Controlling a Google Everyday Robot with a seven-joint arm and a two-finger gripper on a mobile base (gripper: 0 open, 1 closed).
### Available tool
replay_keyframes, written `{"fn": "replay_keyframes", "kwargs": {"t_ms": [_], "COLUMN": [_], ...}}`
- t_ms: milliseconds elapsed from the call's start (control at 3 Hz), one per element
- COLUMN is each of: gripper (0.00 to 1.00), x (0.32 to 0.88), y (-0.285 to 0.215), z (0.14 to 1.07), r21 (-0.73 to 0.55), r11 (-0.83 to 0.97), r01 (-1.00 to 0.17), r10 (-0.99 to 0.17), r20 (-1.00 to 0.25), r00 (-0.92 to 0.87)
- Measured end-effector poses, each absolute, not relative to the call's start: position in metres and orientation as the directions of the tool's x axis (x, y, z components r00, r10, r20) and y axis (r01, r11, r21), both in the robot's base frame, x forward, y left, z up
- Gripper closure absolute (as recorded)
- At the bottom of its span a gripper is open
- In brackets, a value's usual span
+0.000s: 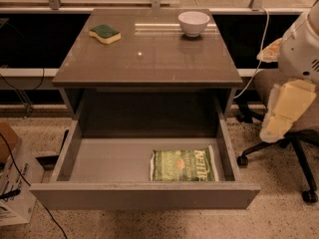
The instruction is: Pick green jalapeno chip bag from top drawer and place on counter
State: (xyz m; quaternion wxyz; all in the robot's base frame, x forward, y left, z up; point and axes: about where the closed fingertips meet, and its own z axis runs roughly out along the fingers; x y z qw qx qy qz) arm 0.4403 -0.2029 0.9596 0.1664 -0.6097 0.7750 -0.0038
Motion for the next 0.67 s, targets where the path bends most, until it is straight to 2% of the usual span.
{"fn": "replay_keyframes", "kwargs": {"t_ms": [667], "gripper": [0.0], "x": [0.461], "y": [-0.182], "z": [0.901], "r21": [-0.14], "r11": [0.215], "r01": [-0.967], "r10": [-0.926], "r20": [-0.344], "r00": [-0.156]}}
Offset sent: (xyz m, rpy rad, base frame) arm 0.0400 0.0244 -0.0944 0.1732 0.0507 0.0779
